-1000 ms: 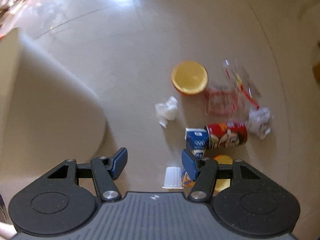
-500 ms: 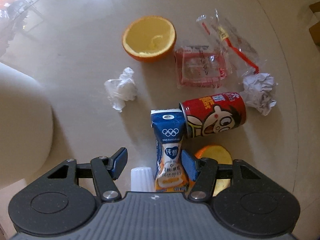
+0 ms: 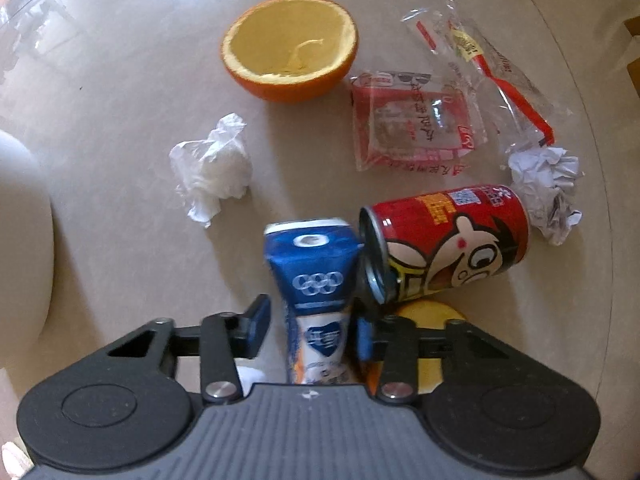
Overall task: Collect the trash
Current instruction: 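Grasp the blue-and-white milk carton with the right gripper, then carry the milk carton over the bin and open the right gripper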
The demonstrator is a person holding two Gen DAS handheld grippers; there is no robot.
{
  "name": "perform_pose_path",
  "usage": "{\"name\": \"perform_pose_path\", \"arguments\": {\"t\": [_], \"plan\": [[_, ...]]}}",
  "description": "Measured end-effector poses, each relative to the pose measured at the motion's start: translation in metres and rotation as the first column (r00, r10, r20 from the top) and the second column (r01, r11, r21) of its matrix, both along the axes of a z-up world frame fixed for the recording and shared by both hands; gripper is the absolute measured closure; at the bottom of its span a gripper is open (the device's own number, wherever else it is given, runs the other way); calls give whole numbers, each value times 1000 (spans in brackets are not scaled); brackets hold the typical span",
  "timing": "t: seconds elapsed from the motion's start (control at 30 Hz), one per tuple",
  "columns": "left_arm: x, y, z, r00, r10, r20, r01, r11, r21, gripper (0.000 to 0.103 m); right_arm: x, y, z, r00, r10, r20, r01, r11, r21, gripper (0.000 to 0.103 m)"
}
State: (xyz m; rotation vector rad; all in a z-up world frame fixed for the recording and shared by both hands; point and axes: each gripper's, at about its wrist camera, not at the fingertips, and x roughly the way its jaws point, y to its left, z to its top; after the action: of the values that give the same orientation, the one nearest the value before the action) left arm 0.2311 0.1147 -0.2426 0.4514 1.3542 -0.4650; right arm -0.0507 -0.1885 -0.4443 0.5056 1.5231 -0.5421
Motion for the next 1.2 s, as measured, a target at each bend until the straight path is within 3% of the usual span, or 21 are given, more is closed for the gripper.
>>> {"name": "perform_pose_path", "arguments": {"t": [0.17,0.57,0.73,0.9,1.03,1.2], "plan": [[0,-1,-1,1000,4,-2,-4,1000,1,93,1,-6,10,1000,2,-21,-2,1000,-8,69],[-2,0,-2,1000,2,3,-2,1000,2,93,23,-3,64,998,36,-45,-37,999,-3,69],[-3,-2,-1,1000,-7,11,7,1000,8,93,31,0,115,995,93,-34,-93,996,-3,69],[-2,-1,-2,1000,2,3,-2,1000,4,93,48,17,194,982,182,48,-182,983,-3,69],[-1,-1,-2,1000,2,3,-2,1000,5,93,69,37,257,953,253,164,-257,966,3,69],[-1,-2,-1,1000,-1,5,1,1000,5,93,96,74,305,908,337,250,-350,937,6,69]]}}
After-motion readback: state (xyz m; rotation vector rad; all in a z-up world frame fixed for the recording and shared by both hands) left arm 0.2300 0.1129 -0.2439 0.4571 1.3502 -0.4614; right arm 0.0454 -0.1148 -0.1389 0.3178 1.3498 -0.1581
